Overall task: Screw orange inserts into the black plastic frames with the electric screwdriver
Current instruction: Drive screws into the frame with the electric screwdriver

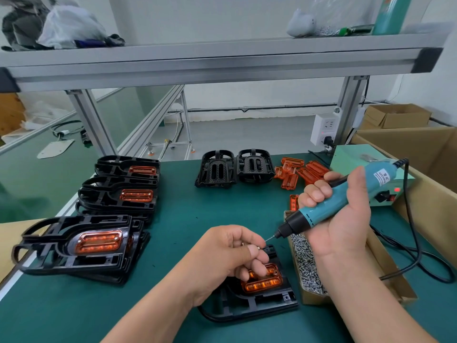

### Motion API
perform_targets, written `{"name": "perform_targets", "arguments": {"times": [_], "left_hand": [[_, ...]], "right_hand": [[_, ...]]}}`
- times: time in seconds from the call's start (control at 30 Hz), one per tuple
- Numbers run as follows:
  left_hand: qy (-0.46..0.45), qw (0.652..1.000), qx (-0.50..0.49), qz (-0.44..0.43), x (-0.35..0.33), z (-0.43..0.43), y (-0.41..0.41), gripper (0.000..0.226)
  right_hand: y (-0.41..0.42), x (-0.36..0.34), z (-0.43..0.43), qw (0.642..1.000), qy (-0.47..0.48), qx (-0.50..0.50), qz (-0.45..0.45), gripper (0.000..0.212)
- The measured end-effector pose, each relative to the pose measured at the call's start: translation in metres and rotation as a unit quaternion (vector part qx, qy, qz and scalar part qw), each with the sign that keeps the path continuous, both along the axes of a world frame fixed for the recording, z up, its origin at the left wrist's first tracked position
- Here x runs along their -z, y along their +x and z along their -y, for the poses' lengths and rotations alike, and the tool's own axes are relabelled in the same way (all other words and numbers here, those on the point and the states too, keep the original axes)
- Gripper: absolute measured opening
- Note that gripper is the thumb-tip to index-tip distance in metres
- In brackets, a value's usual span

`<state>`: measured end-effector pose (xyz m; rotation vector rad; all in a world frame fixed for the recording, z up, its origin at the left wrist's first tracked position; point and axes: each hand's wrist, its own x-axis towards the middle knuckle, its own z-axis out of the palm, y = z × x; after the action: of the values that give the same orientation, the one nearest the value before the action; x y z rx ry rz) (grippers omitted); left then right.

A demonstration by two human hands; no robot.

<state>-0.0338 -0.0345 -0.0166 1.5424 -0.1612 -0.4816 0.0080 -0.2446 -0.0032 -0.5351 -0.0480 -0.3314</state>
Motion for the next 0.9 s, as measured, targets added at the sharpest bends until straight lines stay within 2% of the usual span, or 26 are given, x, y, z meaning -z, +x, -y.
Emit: {"name": "perform_targets", "arguments": {"times": [0.9], "left_hand": [[0.007, 1.0, -0.004, 0.014, 0.0017, -0.0014, 0.0008, 0.013]], "right_hand": [[-0.003, 0.0006, -0.0085, 1.0, -0.021, -0.022, -0.004, 0.041]]}}
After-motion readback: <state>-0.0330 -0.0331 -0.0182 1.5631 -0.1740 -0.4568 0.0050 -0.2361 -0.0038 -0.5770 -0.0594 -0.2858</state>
